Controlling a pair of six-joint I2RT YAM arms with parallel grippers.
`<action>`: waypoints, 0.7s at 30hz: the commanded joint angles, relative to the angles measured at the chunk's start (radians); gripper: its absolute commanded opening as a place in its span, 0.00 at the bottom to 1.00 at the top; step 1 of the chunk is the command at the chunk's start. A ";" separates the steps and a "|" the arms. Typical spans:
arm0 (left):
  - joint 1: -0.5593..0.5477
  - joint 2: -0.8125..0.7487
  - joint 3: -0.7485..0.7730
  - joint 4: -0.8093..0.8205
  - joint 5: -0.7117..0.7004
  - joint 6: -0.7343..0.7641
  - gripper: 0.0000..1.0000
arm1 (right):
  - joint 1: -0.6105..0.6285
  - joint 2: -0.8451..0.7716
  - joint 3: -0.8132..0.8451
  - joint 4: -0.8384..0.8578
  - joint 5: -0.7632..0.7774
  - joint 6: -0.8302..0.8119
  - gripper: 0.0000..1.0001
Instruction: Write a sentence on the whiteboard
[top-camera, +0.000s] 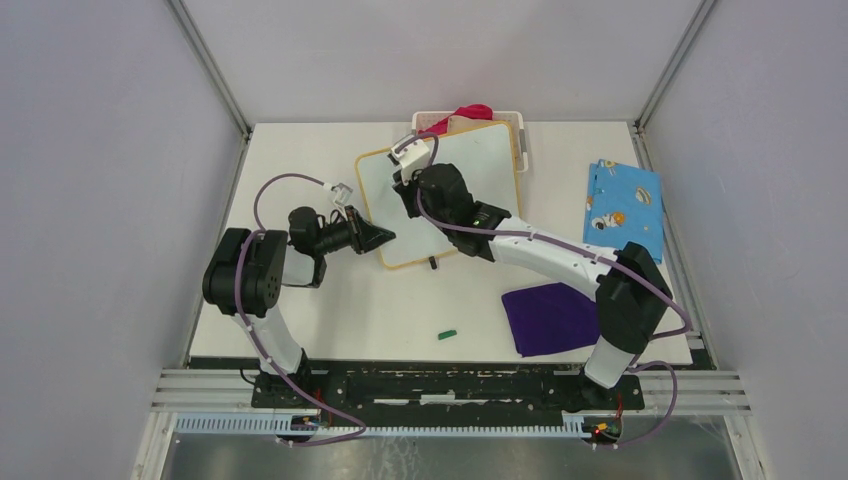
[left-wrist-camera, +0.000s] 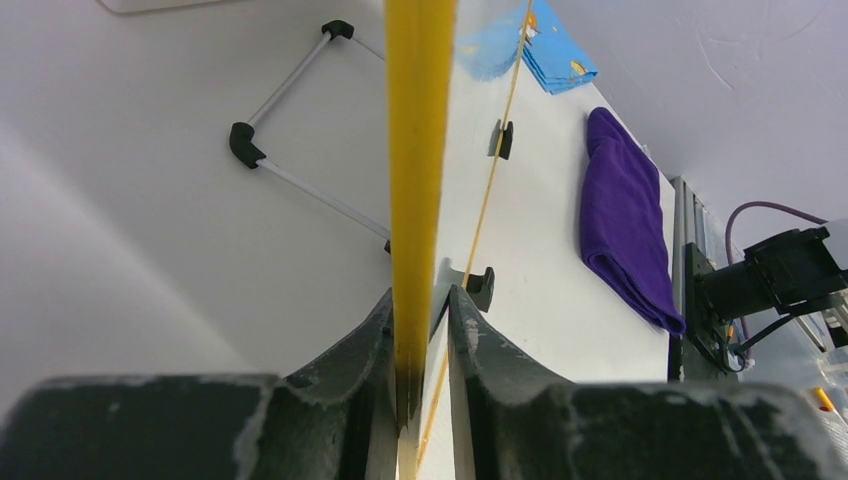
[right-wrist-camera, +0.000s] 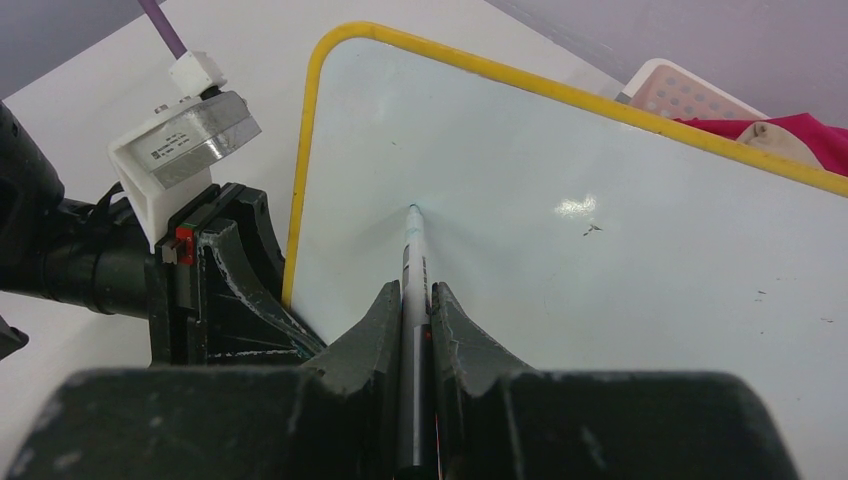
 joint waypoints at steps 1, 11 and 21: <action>0.007 0.019 0.023 0.012 -0.036 0.014 0.24 | -0.013 -0.007 0.027 0.028 0.000 0.017 0.00; 0.009 0.020 0.026 0.012 -0.038 0.013 0.22 | -0.058 -0.062 -0.045 0.023 0.029 0.030 0.00; 0.008 0.022 0.027 0.009 -0.039 0.011 0.22 | -0.074 -0.117 -0.103 0.026 0.027 0.033 0.00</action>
